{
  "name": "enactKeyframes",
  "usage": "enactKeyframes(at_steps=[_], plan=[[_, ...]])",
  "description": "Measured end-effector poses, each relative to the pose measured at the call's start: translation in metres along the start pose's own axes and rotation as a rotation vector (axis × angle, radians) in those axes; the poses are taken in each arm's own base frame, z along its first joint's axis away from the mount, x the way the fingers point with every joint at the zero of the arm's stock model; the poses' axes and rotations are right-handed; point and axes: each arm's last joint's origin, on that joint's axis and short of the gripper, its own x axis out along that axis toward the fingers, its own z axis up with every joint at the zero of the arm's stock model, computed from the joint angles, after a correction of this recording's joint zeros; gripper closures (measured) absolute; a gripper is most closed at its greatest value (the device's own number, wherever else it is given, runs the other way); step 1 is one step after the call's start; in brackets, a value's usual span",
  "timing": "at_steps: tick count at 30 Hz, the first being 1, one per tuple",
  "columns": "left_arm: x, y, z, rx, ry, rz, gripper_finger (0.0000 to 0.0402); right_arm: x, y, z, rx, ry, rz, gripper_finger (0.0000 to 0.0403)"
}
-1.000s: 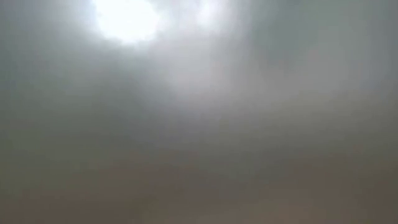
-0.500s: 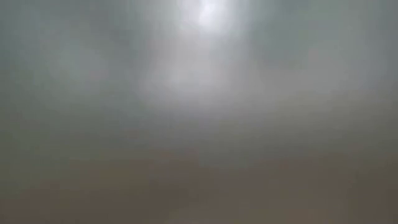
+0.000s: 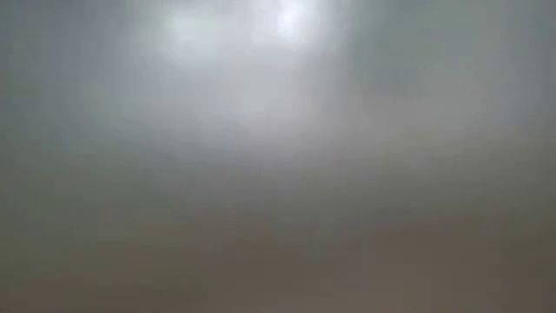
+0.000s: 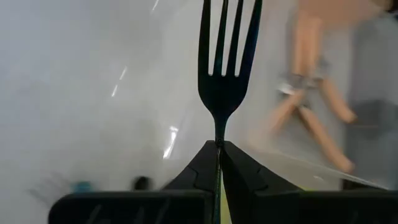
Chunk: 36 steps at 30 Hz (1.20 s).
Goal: Sort silverware by color (type)
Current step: Put the black fork into the orange bin
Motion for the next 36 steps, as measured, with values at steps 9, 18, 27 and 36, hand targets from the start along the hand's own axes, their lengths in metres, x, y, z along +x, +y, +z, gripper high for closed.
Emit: enactKeyframes(at_steps=[9, 18, 27, 36], plan=[[-0.019, -0.057, -0.036, 0.006, 0.031, -0.063, 0.0402, 0.000, 0.000, 0.000, 0.000, 0.000, 0.000, 0.0321], [-0.018, -0.064, -0.072, -0.104, 0.189, 0.047, 0.0401, 0.000, 0.000, 0.000, 0.000, 0.000, 0.000, 0.0321], [-0.011, -0.073, -0.088, -0.215, 0.345, 0.027, 0.0401, 0.000, 0.000, 0.000, 0.000, 0.000, 0.000, 0.0321], [0.007, -0.076, -0.096, -0.230, 0.409, 0.082, 0.0401, 0.000, 0.000, 0.000, 0.000, 0.000, 0.000, 0.0321]])
